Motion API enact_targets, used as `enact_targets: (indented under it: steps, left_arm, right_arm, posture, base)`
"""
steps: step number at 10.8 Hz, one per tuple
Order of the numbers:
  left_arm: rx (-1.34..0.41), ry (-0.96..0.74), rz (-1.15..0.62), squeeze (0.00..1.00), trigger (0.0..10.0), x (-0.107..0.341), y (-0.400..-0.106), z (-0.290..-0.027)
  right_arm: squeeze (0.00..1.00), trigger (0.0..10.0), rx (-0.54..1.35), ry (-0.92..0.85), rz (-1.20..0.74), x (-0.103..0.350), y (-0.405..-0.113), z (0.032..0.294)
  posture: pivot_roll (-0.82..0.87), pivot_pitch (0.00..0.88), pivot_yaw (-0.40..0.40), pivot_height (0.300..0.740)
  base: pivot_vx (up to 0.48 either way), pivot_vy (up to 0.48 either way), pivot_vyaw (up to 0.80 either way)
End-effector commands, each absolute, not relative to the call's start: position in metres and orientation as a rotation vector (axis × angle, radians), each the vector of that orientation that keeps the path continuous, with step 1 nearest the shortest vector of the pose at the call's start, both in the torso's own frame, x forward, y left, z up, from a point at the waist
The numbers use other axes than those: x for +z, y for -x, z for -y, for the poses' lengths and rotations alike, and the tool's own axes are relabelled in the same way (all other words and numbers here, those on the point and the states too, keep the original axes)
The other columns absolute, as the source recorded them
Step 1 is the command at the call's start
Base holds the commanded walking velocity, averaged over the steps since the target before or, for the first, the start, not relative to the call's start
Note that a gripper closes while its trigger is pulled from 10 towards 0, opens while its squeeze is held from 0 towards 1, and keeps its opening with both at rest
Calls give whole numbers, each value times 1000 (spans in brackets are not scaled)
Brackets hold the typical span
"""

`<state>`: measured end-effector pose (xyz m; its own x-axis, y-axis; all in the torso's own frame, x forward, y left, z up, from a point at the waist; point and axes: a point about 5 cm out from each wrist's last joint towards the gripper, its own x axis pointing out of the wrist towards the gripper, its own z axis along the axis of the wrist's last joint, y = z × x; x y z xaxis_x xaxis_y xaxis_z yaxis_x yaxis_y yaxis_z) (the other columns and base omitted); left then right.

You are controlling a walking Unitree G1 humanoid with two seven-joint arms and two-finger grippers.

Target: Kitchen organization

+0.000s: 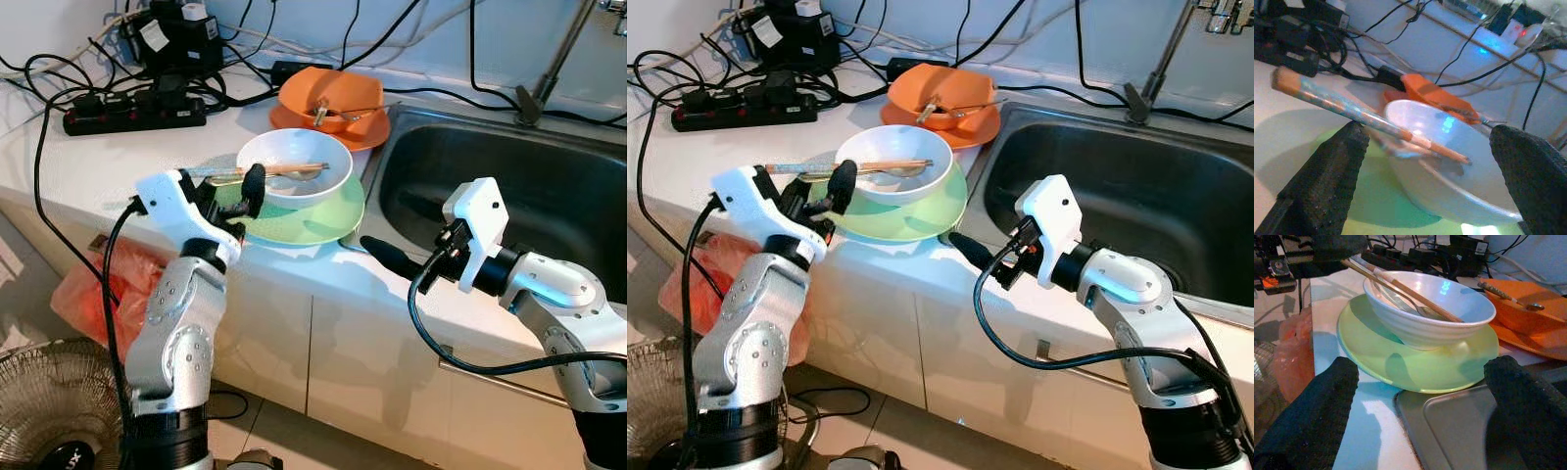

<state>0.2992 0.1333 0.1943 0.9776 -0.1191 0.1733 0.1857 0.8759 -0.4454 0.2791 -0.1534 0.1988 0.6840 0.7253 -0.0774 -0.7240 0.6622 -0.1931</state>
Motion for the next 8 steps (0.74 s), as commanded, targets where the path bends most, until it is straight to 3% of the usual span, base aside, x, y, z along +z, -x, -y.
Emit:
enact_targets:
  steps: [1,2,3,8]
  left_arm:
    - [-175,492,141,0,4392,196,-300,-131]
    - [-178,499,140,0,1647,196,-300,-131]
    - [-176,531,138,0,0,196,-300,-131]
    - [-143,619,103,0,0,193,-301,-136]
  right_arm:
    - [0,10000,815,227,38,205,-278,153]
    - [0,10000,813,227,37,205,-279,153]
    - [0,10000,810,227,37,205,-279,153]
    - [0,10000,826,227,16,201,-277,154]
  posture:
    - [122,35,32,740]
    - [120,34,32,740]
    - [121,33,31,740]
    - [123,36,28,740]
  base:
    - [0,0,0]
    - [0,0,0]
    - [0,0,0]
    - [0,0,0]
